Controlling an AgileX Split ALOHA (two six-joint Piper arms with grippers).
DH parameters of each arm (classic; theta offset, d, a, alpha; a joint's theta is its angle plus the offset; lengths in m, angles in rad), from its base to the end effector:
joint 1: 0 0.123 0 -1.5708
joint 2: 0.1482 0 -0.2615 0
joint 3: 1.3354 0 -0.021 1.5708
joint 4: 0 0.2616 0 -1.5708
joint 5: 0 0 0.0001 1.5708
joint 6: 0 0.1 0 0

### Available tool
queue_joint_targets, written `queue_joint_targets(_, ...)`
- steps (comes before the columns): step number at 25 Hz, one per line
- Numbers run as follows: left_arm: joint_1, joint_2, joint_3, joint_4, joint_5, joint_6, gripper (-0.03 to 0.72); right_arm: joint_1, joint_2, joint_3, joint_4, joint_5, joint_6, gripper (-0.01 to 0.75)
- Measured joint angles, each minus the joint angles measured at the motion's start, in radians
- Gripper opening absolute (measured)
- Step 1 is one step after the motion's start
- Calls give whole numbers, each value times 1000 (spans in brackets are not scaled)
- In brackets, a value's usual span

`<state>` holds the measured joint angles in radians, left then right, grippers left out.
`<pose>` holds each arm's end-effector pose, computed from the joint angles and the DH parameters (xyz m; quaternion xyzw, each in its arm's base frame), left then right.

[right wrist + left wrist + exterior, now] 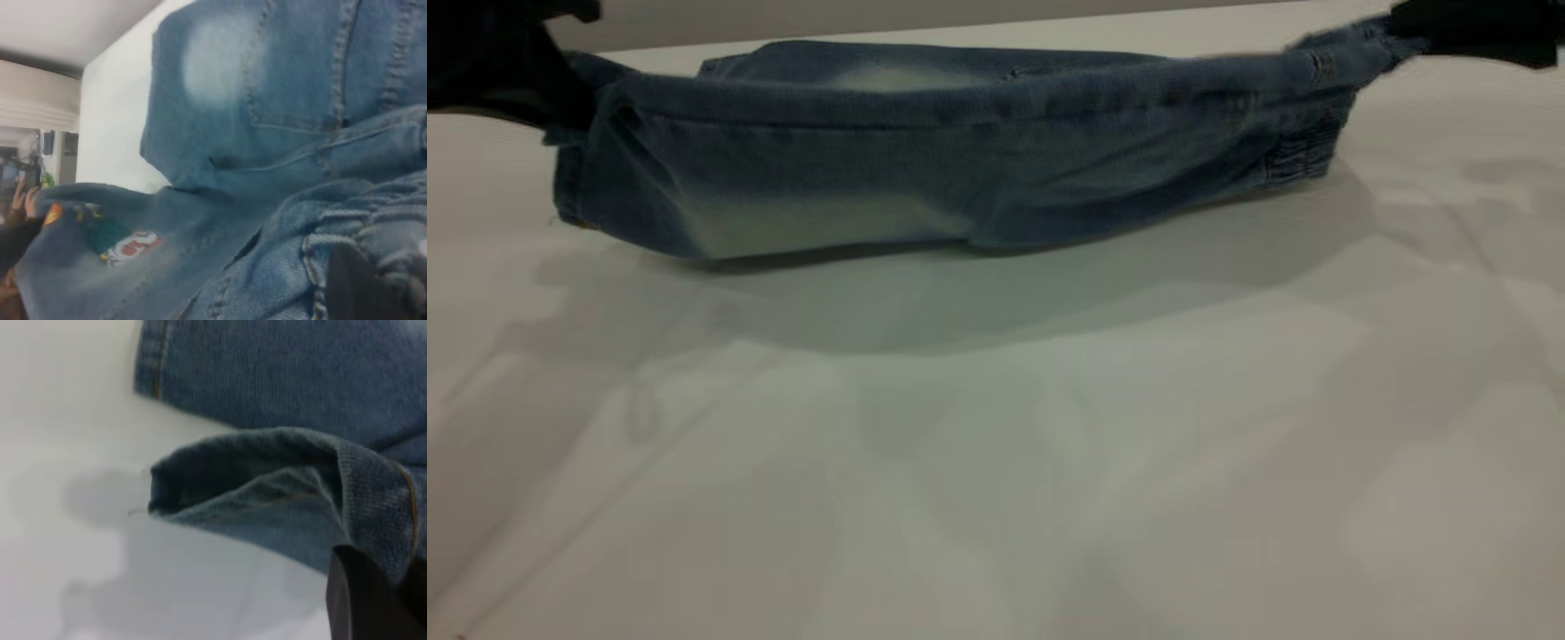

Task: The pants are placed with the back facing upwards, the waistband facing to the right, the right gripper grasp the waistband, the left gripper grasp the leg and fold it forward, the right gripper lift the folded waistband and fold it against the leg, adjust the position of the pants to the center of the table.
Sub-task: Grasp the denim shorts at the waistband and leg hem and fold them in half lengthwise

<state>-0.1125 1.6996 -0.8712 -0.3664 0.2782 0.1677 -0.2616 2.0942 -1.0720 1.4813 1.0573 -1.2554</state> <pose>0.3290 -0.0471 0.1295 -0.0213 0.9585 -0.0884 0.2702 0.3681 -0.0087 0.0856 0.0490 0.8475 0.4730 0.2356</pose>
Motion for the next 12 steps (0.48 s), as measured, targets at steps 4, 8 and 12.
queue_joint_targets(4,0,79,-88,0,9,7,87,28,1,-66,-38,-30,50,28)
queue_joint_targets(8,0,106,-180,0,22,16,87,53,15,-128,-78,-73,100,28)
queue_joint_targets(12,0,139,-258,0,23,35,87,62,59,-181,-98,-65,123,28)
